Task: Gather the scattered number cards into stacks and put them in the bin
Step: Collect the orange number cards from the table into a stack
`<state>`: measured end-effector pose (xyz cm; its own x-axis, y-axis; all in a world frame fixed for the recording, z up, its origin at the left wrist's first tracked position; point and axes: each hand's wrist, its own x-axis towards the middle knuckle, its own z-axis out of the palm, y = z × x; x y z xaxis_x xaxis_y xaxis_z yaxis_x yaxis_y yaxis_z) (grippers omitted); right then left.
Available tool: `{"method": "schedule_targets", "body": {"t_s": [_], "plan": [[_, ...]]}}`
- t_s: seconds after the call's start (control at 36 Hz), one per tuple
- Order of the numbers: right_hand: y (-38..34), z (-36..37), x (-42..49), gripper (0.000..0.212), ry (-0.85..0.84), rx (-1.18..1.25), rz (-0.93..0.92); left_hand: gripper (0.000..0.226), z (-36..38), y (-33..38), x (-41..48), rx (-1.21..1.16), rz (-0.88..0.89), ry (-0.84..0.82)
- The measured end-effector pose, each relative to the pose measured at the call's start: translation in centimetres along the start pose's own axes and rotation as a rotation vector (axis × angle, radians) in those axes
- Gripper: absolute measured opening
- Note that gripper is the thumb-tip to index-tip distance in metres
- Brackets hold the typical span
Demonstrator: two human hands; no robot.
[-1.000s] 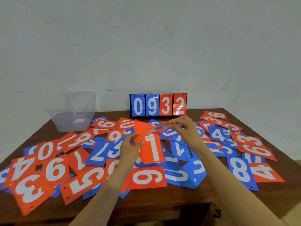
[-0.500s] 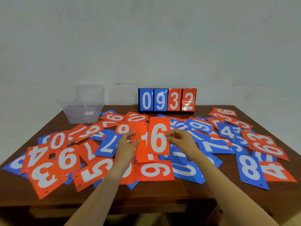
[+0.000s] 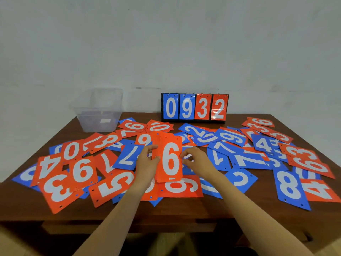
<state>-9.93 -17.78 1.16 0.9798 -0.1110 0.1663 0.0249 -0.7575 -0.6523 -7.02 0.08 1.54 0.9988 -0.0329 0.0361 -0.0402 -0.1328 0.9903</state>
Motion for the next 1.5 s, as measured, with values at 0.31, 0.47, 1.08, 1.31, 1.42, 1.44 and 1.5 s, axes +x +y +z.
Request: {"method": "schedule_targets", "body": {"t_s": [0.31, 0.47, 1.08, 1.31, 1.42, 1.44, 1.5], "plan": [[-0.6, 1.1, -1.1, 0.064, -0.503, -0.368, 0.127, 0.033, -3.8, -1.9, -0.2, -0.028, -0.016, 0.137], [-1.1, 1.8, -1.6, 0.063, -0.51, -0.409, 0.122, 0.035, -5.0, -2.3, -1.4, -0.024, -0.045, 0.141], [-2.6, -4.7, -3.4, 0.018, 0.137, 0.101, 0.328, 0.038, -4.3, -2.4, -3.9, -0.007, 0.011, 0.086], [-5.7, -2.1, -3.8, 0.008, 0.002, 0.525, 0.302, 0.037, -4.8, -1.5, -4.5, -0.177, -0.036, 0.068], [-6.5, 0.4, -3.6, 0.008, -0.02, 0.496, 0.283, 0.041, -5.8, -1.0, -4.8, -0.252, -0.097, 0.079], [-6.7, 0.9, -3.4, 0.014, -0.015, 0.481, 0.281, 0.042, -6.1, -1.0, -4.8, -0.269, -0.108, 0.079], [-7.2, 1.9, -3.0, 0.021, -0.018, 0.424, 0.276, 0.041, -6.7, -1.1, -4.8, -0.293, -0.114, 0.078]]}}
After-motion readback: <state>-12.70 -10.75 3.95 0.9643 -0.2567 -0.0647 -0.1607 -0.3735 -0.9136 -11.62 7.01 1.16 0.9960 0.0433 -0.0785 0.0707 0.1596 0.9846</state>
